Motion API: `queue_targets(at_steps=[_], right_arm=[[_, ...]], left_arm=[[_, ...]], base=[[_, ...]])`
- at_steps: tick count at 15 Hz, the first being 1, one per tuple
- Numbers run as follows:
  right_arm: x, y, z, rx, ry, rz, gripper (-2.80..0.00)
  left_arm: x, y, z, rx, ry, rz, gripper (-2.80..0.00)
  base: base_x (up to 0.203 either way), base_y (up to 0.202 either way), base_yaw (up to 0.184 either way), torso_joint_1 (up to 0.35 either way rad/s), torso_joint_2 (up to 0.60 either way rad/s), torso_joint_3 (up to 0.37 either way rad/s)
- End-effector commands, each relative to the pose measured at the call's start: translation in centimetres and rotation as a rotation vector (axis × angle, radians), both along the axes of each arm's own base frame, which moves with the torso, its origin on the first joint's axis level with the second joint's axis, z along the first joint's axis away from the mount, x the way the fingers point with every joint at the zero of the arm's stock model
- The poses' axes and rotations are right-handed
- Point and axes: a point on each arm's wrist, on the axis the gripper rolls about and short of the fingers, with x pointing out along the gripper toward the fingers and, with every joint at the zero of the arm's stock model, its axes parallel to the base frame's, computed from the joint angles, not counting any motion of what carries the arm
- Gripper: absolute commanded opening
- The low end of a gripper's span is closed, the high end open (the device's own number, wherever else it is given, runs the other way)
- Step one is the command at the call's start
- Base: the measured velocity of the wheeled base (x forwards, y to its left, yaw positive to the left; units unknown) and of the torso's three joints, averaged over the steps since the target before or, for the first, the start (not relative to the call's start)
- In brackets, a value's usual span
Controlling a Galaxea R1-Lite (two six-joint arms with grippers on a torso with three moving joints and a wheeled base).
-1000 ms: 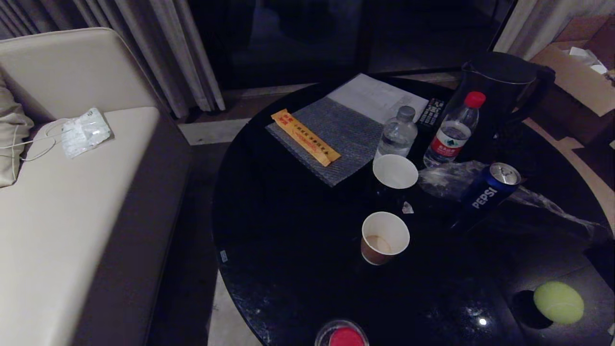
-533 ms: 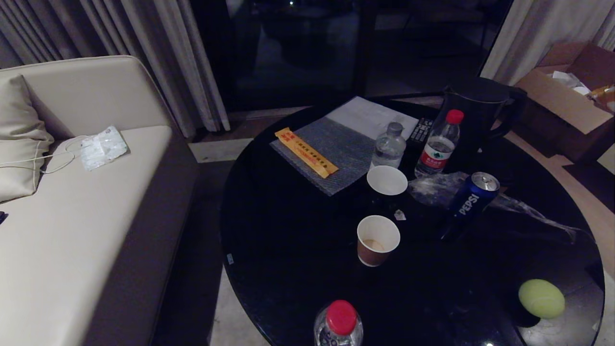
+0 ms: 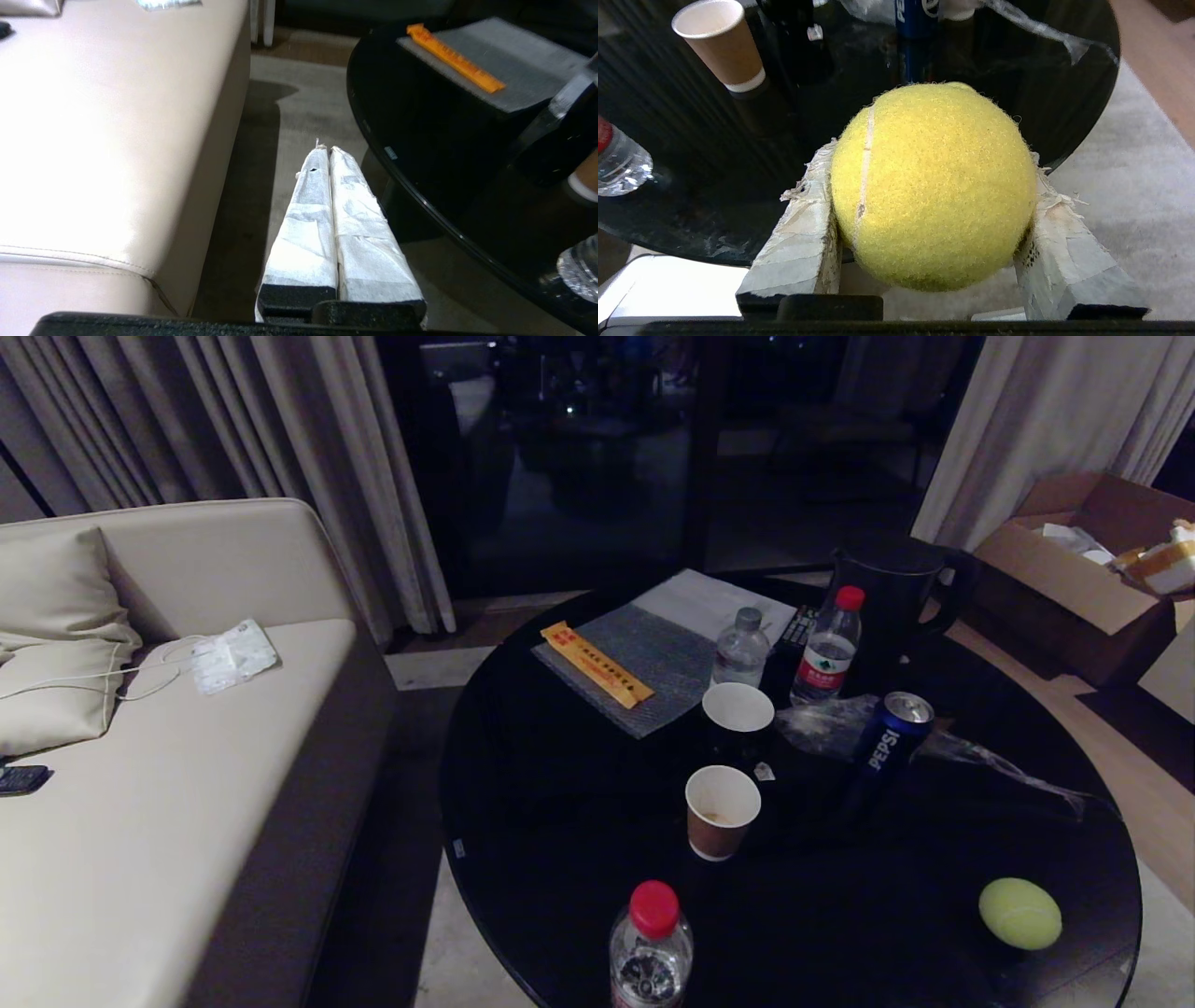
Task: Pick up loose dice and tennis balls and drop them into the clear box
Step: Put the ball in the box
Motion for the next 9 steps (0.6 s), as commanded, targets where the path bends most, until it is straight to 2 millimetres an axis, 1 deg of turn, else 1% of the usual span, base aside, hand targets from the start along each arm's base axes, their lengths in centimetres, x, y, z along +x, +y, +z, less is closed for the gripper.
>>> queue_targets(at_steps=[1,9], right_arm=[[0.02,0.00,0.00,0.001,0.004,0.000,-2.80],[0.02,0.00,0.00,0.000,0.004,0.000,-2.80]], left_arm=[[0.01,0.00,0.00,-0.001,0.001,0.001,-2.80],[0.02,0.00,-0.03,-0.001,0.002,0.001,-2.80]], base=[[0.000,0.000,0.000,-0.002,0.00,0.203],[0.000,0.000,0.000,0.002,0.00,0.203]])
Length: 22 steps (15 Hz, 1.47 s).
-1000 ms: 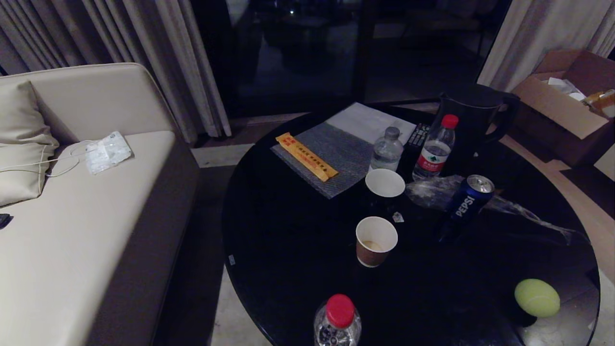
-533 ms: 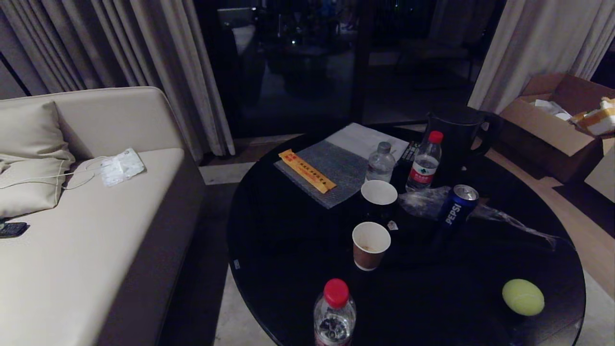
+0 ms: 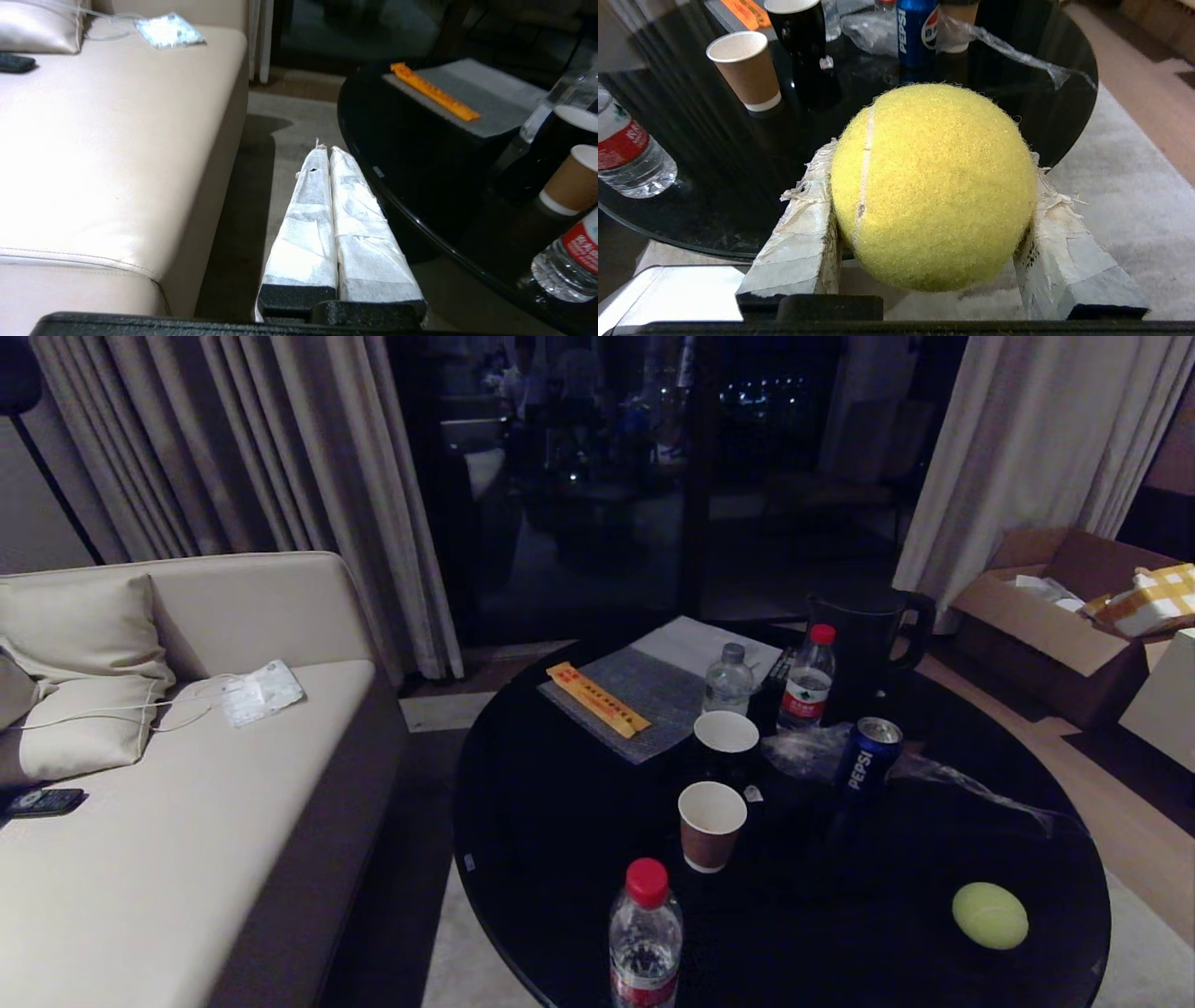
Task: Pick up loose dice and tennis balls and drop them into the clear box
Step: Put the ball in the box
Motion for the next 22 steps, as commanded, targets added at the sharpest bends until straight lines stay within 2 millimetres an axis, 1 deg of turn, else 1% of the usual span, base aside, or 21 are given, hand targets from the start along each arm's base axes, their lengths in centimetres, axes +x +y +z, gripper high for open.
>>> queue_targets(at_steps=[1,9,22], right_arm=[[0.01,0.00,0.00,0.000,0.003,0.000,-2.80],[0.01,0.00,0.00,0.000,0.004,0.000,-2.80],[0.01,0.00,0.00,0.000,0.003,0.000,-2.80]], left_arm=[[0.02,0.00,-0.04,-0.001,0.003,0.001,-2.80],[0.02,0.00,-0.06,0.005,0.004,0.001,-2.80],[0.02,0.00,-0.06,0.003,0.004,0.001,-2.80]], base=[[0.000,0.000,0.000,0.005,0.00,0.117],[0.000,0.000,0.000,0.001,0.00,0.019],[-0.179,0.000,-0.001,0.001,0.00,0.004]])
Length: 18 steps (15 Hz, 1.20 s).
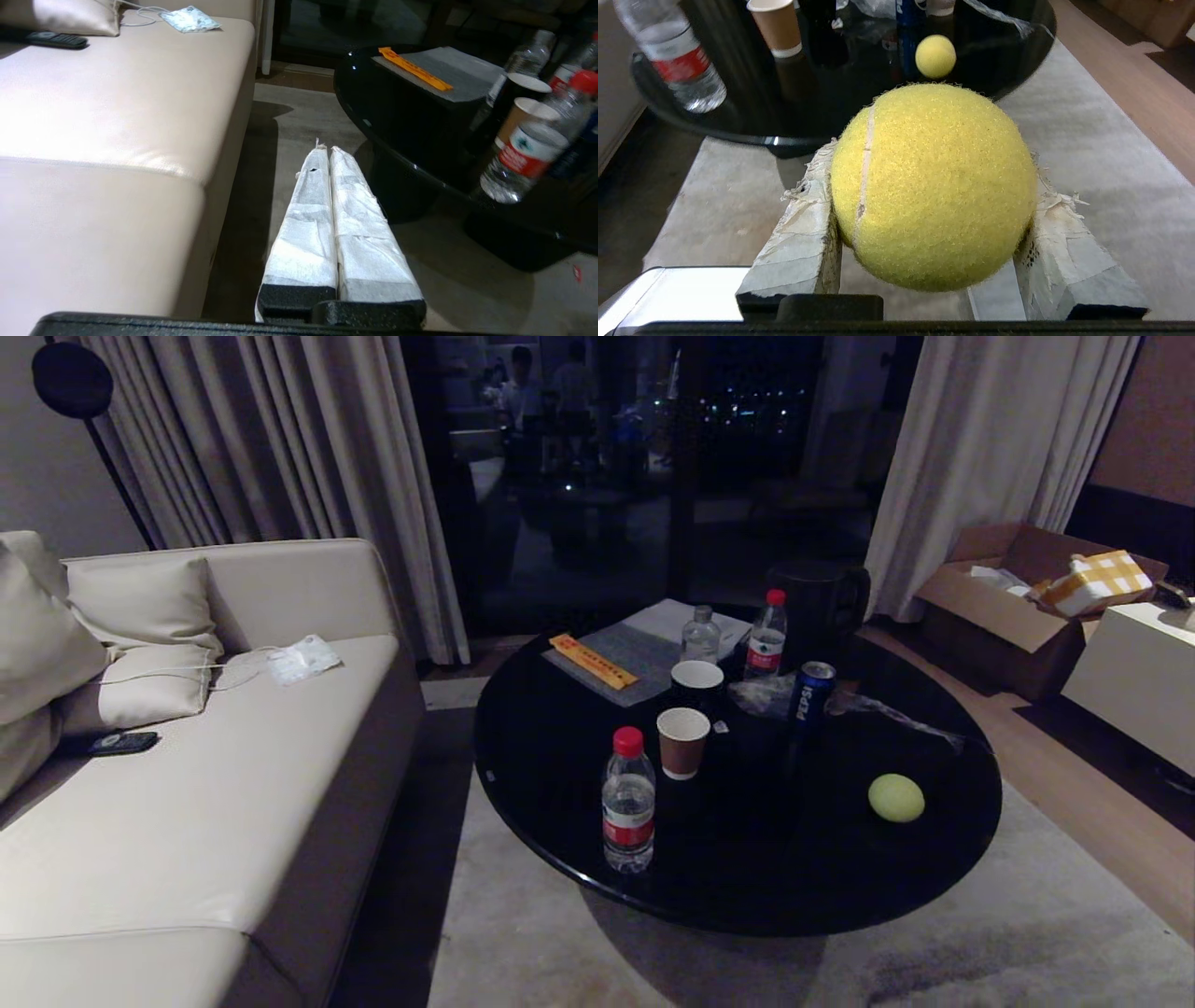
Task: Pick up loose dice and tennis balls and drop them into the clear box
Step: Put the ball in the box
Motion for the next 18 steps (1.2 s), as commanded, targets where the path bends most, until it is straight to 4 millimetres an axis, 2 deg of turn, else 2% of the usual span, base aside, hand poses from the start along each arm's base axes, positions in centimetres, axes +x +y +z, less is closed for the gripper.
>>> queue_targets(at_steps=[1,18], right_arm=[[0.00,0.00,-0.01,0.001,0.002,0.000,-2.80],[0.01,0.00,0.00,-0.001,0.004,0.002,-2.80]], left_arm=[[0.02,0.00,-0.03,-0.001,0.002,0.001,-2.80],[0.02,0.00,-0.02,-0.004,0.000,0.001,-2.80]], base=[[-0.179,0.000,-0.003,0.000,0.00,0.002],[-0.184,0.000,-0.002,0.003,0.00,0.002]])
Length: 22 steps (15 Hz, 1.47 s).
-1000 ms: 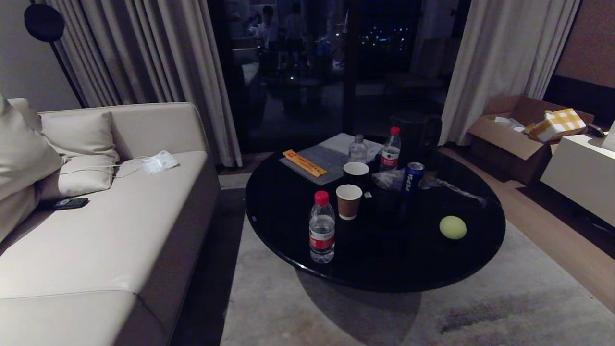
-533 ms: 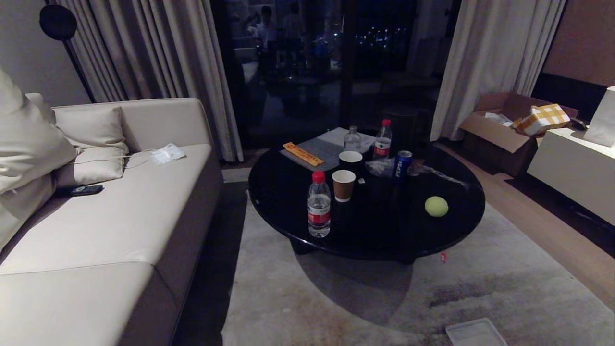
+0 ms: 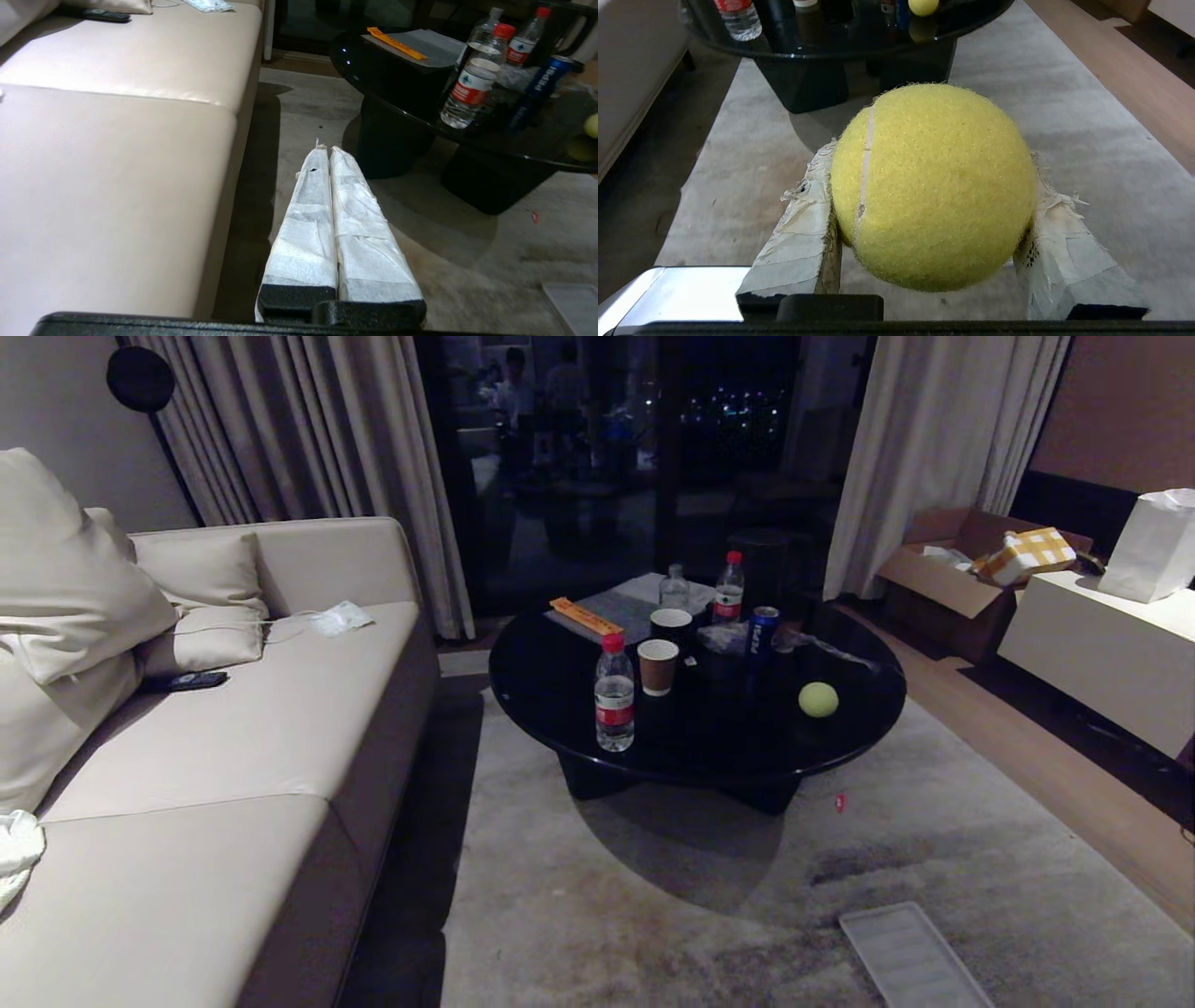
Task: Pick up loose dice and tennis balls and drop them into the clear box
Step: Put the ball in the box
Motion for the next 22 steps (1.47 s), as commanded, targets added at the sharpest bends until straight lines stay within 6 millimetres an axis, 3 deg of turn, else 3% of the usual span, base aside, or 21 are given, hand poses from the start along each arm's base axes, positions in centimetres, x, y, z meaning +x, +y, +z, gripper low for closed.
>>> queue_targets(at_steps=[1,8,15,22], right_arm=[[0.01,0.00,-0.01,0.000,0.003,-0.001,-2.80],[0.00,0.00,-0.01,0.000,0.002,-0.001,-2.80],[0.00,0.00,-0.01,0.000,0.003,-0.001,-2.80],[0.01,0.00,-0.01,0.000,0.004,-0.001,-2.80]], left_arm=[[0.02,0.00,-0.04,-0.002,0.002,0.001,-2.80],[0.02,0.00,-0.04,0.000,0.002,0.001,-2.80],[0.02,0.00,-0.04,0.000,0.002,0.001,-2.80],[0.02,0.00,-0.04,0.000,0.002,0.001,-2.80]], base=[[-0.182,0.000,-0.003,0.003,0.00,0.002],[-0.174,0.000,-0.001,0.005,0.00,0.003],[-0.001,0.001,-0.008,0.000,0.00,0.000],[-0.002,0.010,-0.149,0.002,0.00,0.003]])
